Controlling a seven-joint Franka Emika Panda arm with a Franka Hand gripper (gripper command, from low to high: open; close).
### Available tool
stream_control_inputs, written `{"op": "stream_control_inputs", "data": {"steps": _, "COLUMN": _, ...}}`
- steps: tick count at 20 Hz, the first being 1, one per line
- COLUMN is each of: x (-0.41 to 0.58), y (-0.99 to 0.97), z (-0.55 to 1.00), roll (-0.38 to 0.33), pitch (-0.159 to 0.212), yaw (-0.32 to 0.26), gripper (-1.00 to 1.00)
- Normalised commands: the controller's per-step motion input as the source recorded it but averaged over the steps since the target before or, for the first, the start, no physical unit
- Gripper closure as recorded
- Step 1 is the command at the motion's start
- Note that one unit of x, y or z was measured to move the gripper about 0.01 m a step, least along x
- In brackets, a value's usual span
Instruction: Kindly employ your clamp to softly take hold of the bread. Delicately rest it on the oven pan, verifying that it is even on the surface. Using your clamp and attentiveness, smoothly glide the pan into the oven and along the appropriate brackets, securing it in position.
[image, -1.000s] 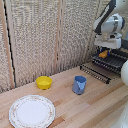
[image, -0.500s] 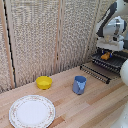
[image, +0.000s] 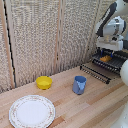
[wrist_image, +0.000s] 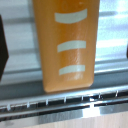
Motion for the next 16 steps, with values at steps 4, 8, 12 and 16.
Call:
{"op": "stream_control_inputs", "data": {"steps": 4, "x": 0.028, "y": 0.27, "z": 0.94, "roll": 0.028, "pitch": 0.001, "yaw": 0.027, "gripper": -1.00}}
{"op": "stream_control_inputs", "data": {"steps": 8, "x": 0.008, "y": 0.61, "z": 0.93, "roll": 0.005, "pitch": 0.094, "yaw": 0.077, "gripper": -1.00}}
{"op": "stream_control_inputs", "data": {"steps": 12, "x": 0.080, "y": 0.64, "z": 0.47, "roll": -0.013, "pitch": 0.195, "yaw": 0.135, "gripper": -1.00}}
{"op": "stream_control_inputs", "data": {"steps": 16, "x": 0.091, "y": 0.62, "z": 0.32, "roll": -0.060, "pitch": 0.213, "yaw": 0.133, "gripper": -1.00}}
